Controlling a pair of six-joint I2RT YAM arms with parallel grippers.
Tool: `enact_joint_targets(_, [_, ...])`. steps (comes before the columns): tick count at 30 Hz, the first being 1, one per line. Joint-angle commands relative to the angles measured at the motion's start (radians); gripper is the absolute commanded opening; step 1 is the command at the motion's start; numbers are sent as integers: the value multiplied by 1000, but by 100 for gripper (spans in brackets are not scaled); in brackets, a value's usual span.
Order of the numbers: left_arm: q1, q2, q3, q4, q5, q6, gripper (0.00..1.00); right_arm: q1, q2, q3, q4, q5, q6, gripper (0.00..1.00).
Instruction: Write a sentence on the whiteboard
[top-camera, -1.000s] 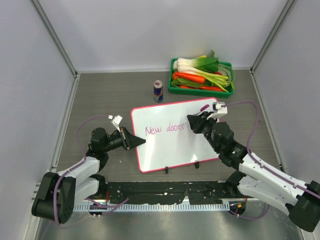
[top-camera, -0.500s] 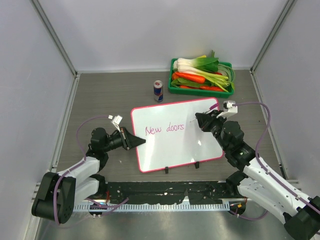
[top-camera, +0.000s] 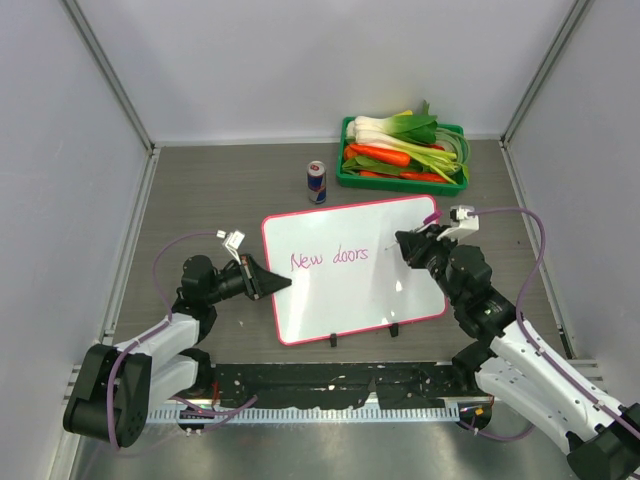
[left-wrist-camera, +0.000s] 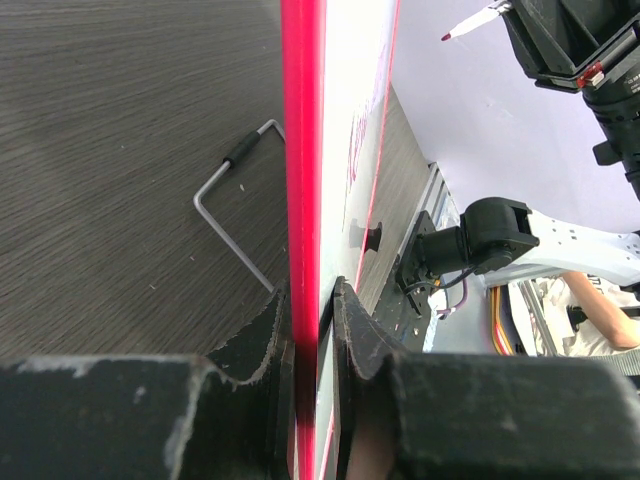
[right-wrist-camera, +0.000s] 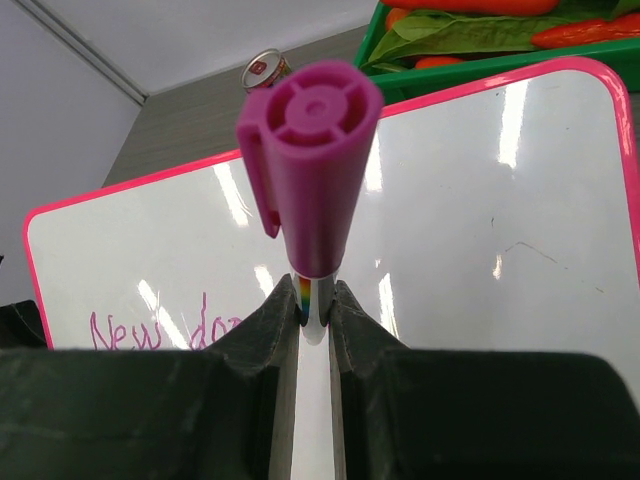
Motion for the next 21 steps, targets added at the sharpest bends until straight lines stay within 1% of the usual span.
enact_joint_targets(1, [-7, 9, 4, -38, -69, 116, 0, -4, -14, 5, 16, 5, -20, 2])
enact_joint_targets(14, [-7, 0, 1, -45, -77, 116, 0, -6, -85, -19, -25, 33, -19, 1])
enact_joint_targets(21, [-7, 9, 3, -40, -74, 116, 0, -6, -57, -19, -2, 24, -20, 1])
